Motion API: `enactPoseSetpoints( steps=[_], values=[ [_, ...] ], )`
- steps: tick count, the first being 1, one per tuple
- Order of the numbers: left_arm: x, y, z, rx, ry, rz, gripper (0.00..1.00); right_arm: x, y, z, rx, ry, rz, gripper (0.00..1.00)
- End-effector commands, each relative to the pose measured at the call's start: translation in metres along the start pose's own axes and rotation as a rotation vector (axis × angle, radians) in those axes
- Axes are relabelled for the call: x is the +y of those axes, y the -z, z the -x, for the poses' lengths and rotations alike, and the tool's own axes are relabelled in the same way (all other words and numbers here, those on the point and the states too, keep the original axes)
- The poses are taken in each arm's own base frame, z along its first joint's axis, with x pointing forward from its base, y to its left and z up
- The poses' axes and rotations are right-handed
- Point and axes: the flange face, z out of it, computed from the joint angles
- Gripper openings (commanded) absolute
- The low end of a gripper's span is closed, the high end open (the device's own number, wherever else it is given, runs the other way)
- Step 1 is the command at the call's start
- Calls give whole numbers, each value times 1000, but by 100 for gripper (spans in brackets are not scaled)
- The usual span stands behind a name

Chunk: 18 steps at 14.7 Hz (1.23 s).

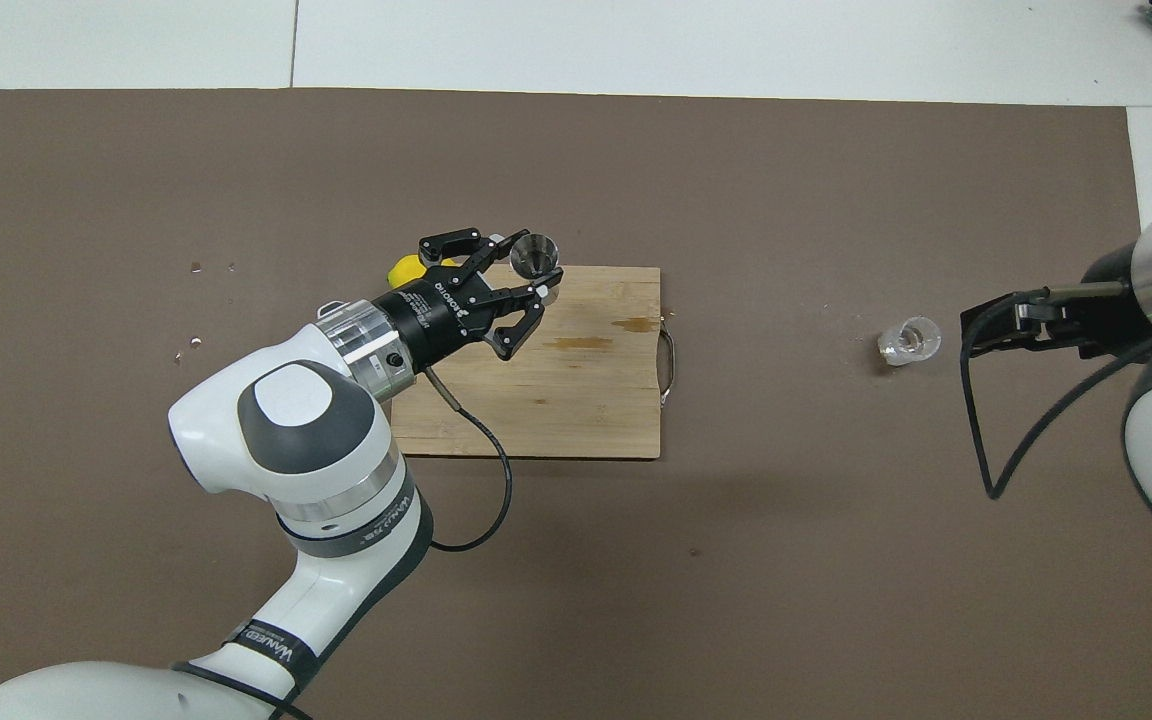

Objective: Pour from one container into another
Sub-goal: 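Lift the metal cup with the left gripper and carry it over the cutting board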

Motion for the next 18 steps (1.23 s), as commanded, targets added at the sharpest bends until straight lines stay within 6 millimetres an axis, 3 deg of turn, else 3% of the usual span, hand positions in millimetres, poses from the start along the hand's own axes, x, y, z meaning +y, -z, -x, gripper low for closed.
enactPoseSetpoints(
  steps=[1, 6, 12, 18],
  values=[
    [8, -21, 8, -13, 22, 34, 0, 13, 0, 4, -8, -11, -16, 100],
    [-10, -78, 2, -1, 4, -5, 0, 23, 0, 3, -9, -31, -17, 100],
    [-35, -100, -20, 42, 0, -42, 0, 23, 0, 3, -9, -31, -17, 100],
    [-45, -100, -33, 69, -1, -54, 0, 23, 0, 3, -9, -31, -17, 100]
  ],
)
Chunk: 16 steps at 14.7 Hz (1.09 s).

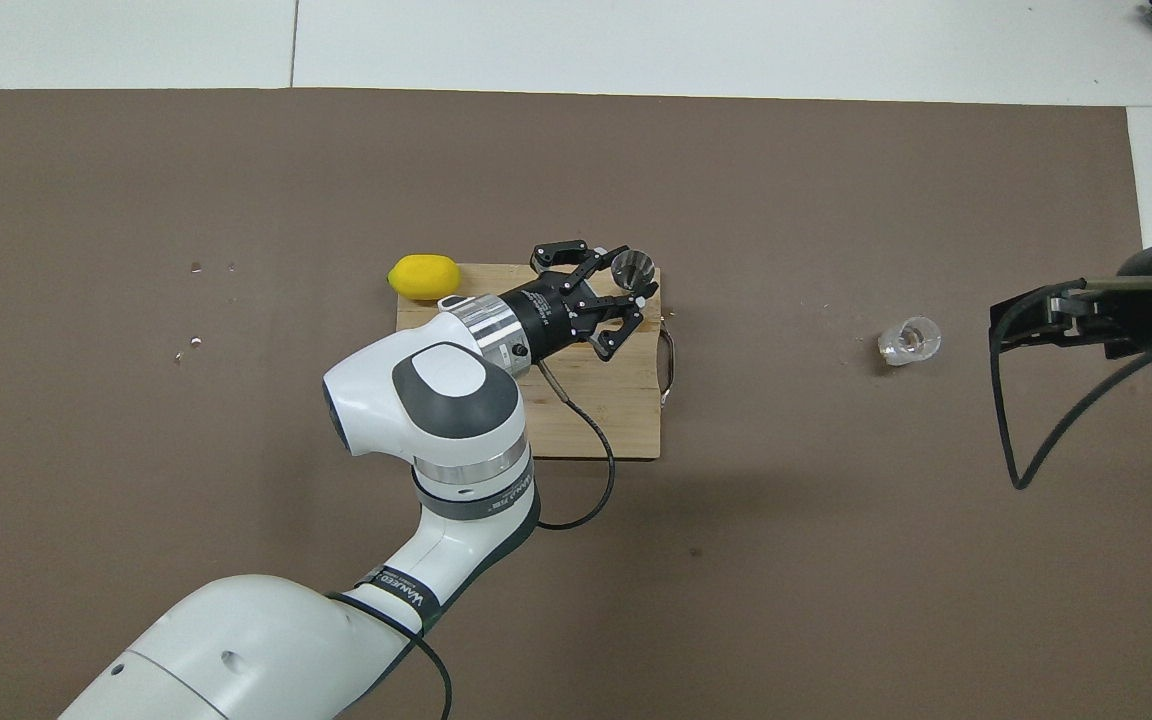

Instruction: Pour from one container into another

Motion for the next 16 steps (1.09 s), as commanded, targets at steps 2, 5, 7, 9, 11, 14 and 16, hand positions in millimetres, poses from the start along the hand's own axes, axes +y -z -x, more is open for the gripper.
enactPoseSetpoints(
  steps=[2, 5, 7, 9, 11, 14, 16],
  values=[
    [-3, 2, -6, 18, 16, 17, 0, 2, 0, 5, -8, 8, -15, 100],
    [-6, 3, -14, 35, 14, 12, 0, 3, 0, 5, -8, 7, -15, 100],
    [-5, 4, -15, 38, 17, 14, 0, 2, 0, 5, -8, 8, -15, 100],
    [-6, 5, -18, 44, 19, 13, 0, 3, 0, 5, -8, 7, -15, 100],
    [-7, 6, -25, 66, 5, 6, 100, 3, 0, 5, -8, 7, -15, 100],
    [-12, 4, -23, 73, -17, -6, 100, 4, 0, 1, 16, -42, -18, 99],
    [-13, 4, -22, 72, -18, -6, 100, 6, 1, 0, 22, -92, -20, 99]
  ],
)
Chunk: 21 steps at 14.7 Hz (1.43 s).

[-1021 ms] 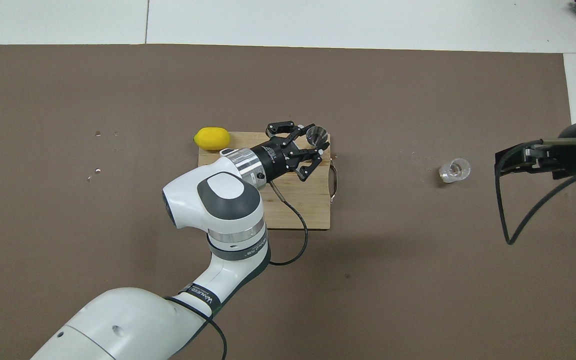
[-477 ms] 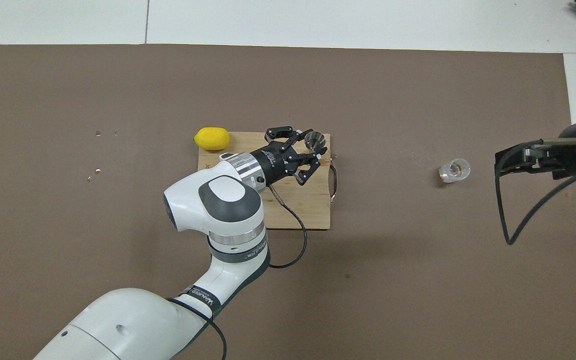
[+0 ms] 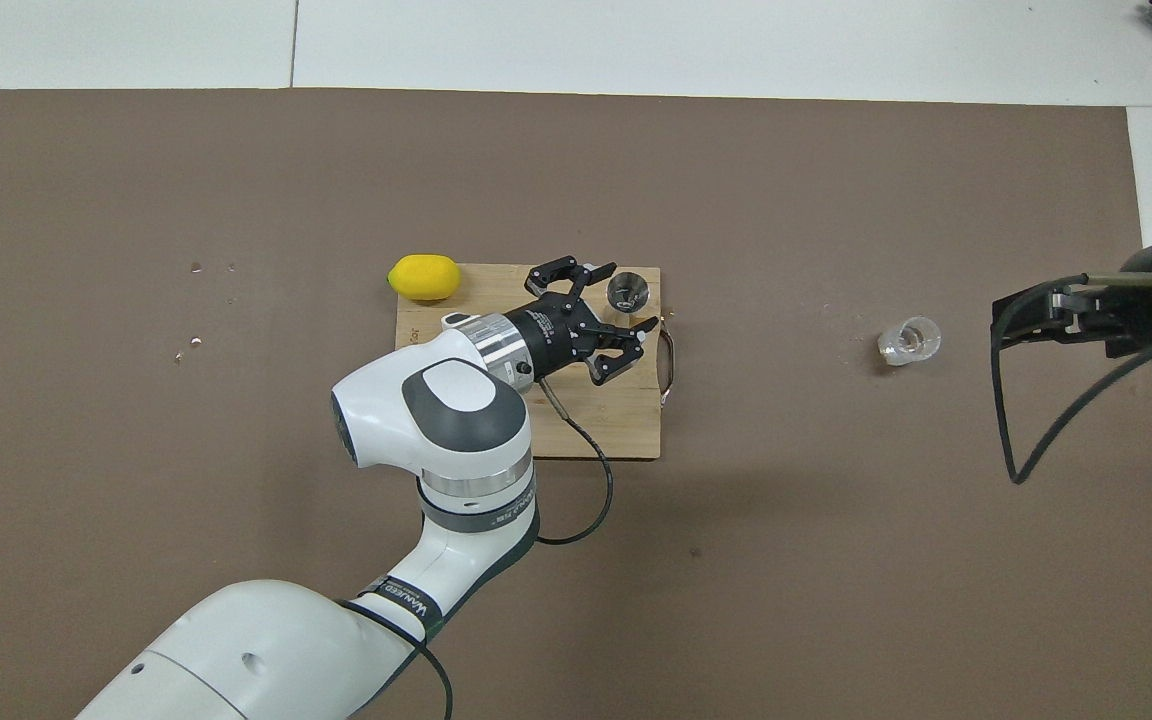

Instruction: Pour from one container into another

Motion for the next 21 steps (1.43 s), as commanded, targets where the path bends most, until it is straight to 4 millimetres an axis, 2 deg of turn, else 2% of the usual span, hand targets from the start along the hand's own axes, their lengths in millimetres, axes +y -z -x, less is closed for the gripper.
enactPoseSetpoints(
  steps=[1, 3, 5, 9, 11, 13, 15, 17, 19, 21],
  values=[
    [-4, 5, 0, 17, -9, 4, 100, 4, 1, -1, 26, -52, -21, 99],
    [-3, 7, 5, 23, -44, -2, 100, 5, -1, -3, 26, -75, -22, 99],
    [-6, 14, 23, 13, -94, -12, 100, 4, -4, -5, 23, -154, -24, 99],
    [-20, 44, 44, -13, -112, -18, 100, -3, -13, -25, 72, -319, -49, 99],
    [-25, 57, 55, -25, -120, -7, 100, 4, -17, -34, 72, -385, -58, 99],
    [-17, 69, 65, -24, -137, -2, 100, 18, -22, -43, 67, -489, -66, 98],
    [1, 86, 77, 9, -215, 30, 100, 34, -30, -57, 60, -619, -116, 97],
    [30, 110, 82, 46, -296, 80, 100, 42, -48, -69, 32, -730, -114, 97],
    [60, 134, 82, 94, -375, 121, 100, 63, -60, -90, -12, -937, -178, 98],
    [97, 162, 84, 161, -477, 169, 100, 69, -83, -101, -50, -993, -181, 98]
  ],
)
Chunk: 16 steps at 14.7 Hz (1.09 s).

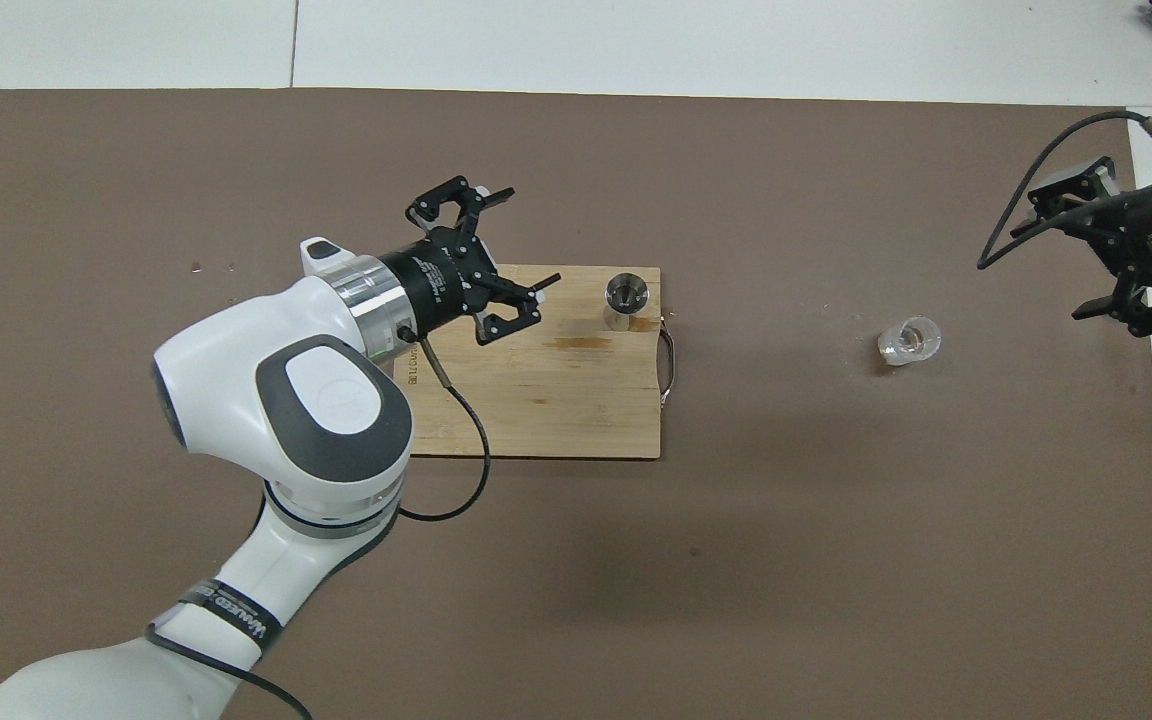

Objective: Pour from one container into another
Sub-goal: 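Retract the left gripper while the right gripper opens toward the glass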

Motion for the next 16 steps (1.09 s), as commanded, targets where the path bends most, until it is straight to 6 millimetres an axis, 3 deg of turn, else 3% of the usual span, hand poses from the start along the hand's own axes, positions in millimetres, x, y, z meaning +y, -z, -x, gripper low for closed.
enactPoseSetpoints(
  steps=[1, 4, 9, 14, 16],
  values=[
    [40, 39, -22, 101, -136, 39, 100, -6, -24, -32, -42, -109, -22, 98],
    [88, 71, -53, 246, -324, 47, 100, 4, -59, -64, -116, -206, -49, 98],
    [127, 107, -88, 480, -634, -187, 100, 17, -121, -92, -194, -287, -56, 98],
    [124, 120, -98, 708, -900, -510, 100, 15, -181, -109, -271, -334, -55, 98],
    [123, 126, -98, 698, -1042, -620, 100, 14, -194, -113, -267, -344, -62, 98]
  ],
)
